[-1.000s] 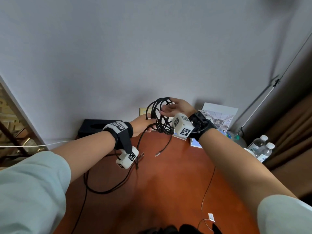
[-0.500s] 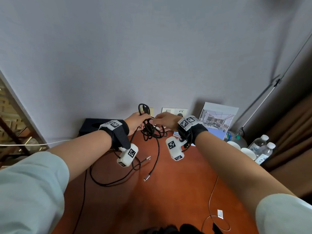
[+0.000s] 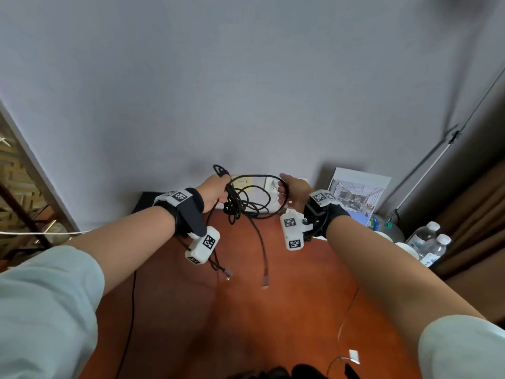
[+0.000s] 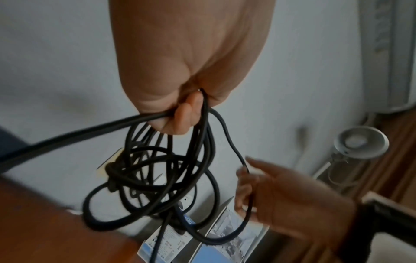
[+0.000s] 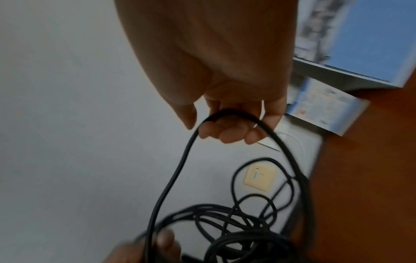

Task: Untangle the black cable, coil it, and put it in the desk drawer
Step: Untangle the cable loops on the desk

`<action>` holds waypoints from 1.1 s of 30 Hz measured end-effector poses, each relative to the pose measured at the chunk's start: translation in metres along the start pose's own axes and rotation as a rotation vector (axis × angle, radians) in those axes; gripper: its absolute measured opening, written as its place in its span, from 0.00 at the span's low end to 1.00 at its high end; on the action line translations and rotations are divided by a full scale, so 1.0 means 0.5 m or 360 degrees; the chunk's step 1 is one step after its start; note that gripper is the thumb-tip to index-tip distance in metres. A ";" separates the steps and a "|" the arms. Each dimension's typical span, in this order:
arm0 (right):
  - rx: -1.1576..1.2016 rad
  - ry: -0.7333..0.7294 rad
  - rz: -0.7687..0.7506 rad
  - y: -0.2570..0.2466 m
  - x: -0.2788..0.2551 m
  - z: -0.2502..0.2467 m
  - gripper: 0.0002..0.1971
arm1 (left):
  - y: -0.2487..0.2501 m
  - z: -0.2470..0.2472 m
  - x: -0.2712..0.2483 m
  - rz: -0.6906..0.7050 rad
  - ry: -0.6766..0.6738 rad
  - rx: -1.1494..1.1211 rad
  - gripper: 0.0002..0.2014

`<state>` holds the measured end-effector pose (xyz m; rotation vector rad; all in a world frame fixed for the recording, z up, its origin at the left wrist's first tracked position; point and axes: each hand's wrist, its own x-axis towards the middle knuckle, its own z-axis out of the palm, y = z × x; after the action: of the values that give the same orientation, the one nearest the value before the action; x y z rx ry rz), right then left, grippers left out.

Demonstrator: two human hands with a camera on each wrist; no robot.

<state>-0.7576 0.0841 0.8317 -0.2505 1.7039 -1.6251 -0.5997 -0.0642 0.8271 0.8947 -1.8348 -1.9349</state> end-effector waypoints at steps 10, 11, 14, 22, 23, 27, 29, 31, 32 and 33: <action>-0.1206 -0.0274 -0.0636 -0.020 -0.045 0.115 0.18 | 0.022 0.042 -0.015 0.0224 -0.0157 0.0429 0.09; -0.0913 -0.0163 -0.0564 -0.020 -0.033 0.105 0.17 | 0.022 0.036 -0.015 0.0228 -0.0139 0.0376 0.10; -0.0089 0.0284 -0.0329 -0.025 0.005 0.039 0.17 | 0.015 0.005 -0.015 0.0217 -0.0066 0.0294 0.12; -0.1168 0.0575 -0.0030 -0.014 0.013 -0.103 0.08 | -0.027 -0.045 0.000 0.0071 0.0103 0.0193 0.11; -0.1346 0.0588 -0.0034 -0.014 0.025 -0.092 0.05 | -0.026 -0.038 0.001 0.0072 0.0078 0.0226 0.10; -0.1191 0.0610 -0.0370 -0.021 0.023 -0.020 0.18 | -0.006 -0.007 0.001 0.0120 0.0007 0.0368 0.11; -0.1133 0.0690 -0.0574 -0.033 0.002 0.013 0.20 | 0.003 0.001 0.002 0.0163 0.0022 0.0436 0.11; -0.1408 0.0709 -0.0885 -0.045 -0.017 0.041 0.19 | 0.010 0.008 -0.001 0.0228 0.0020 0.0548 0.10; -0.1550 0.0620 -0.1039 -0.050 -0.028 0.054 0.17 | 0.012 0.011 -0.002 0.0265 0.0007 0.0607 0.10; -0.1675 0.0465 -0.1180 -0.052 -0.037 0.067 0.17 | 0.014 0.016 -0.003 0.0312 -0.0008 0.0655 0.10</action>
<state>-0.7328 0.0652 0.8657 -1.3228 2.7911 -1.0437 -0.6048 -0.0579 0.8341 0.7853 -2.2752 -1.4705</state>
